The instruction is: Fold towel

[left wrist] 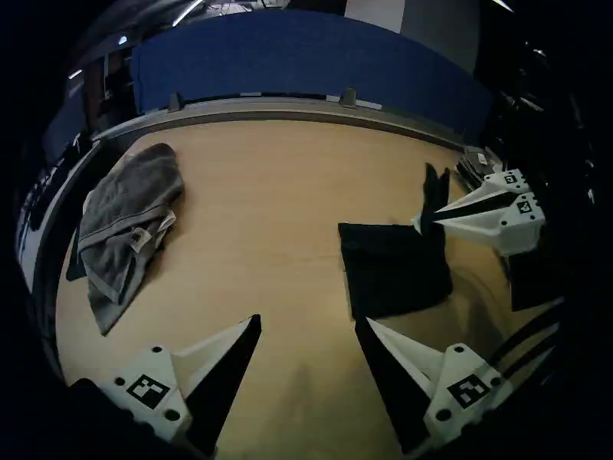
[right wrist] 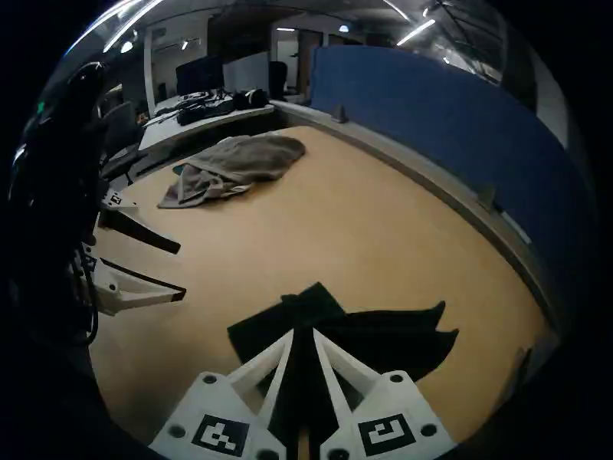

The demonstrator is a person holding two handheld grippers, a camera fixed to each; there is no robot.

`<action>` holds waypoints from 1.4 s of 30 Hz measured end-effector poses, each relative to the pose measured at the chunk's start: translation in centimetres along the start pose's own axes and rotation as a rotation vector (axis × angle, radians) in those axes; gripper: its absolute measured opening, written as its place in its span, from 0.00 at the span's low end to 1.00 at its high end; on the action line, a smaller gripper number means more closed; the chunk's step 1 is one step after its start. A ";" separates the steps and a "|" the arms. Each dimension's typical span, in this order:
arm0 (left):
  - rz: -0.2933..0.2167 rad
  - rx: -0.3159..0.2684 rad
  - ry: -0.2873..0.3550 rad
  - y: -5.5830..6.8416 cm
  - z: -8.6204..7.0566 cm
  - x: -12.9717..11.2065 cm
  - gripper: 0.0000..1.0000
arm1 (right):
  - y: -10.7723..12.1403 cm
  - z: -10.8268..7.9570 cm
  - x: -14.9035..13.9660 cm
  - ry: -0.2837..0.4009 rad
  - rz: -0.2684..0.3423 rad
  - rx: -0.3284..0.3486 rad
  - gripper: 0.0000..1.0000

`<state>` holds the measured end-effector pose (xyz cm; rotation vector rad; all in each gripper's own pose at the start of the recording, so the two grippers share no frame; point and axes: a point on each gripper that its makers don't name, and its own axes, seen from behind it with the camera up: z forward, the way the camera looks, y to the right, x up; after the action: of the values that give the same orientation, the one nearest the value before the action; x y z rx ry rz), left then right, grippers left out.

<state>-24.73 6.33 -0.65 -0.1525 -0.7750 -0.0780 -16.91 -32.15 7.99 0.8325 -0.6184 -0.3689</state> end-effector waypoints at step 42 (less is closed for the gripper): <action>-0.010 0.003 0.003 -1.0 0.4 -0.1 0.91 | -0.4 0.3 -6.1 -0.016 0.145 -0.042 1.00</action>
<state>-25.22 5.43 -0.36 -0.1457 -0.7731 -0.0868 -21.75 -29.32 5.65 0.7401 -0.6793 -0.2561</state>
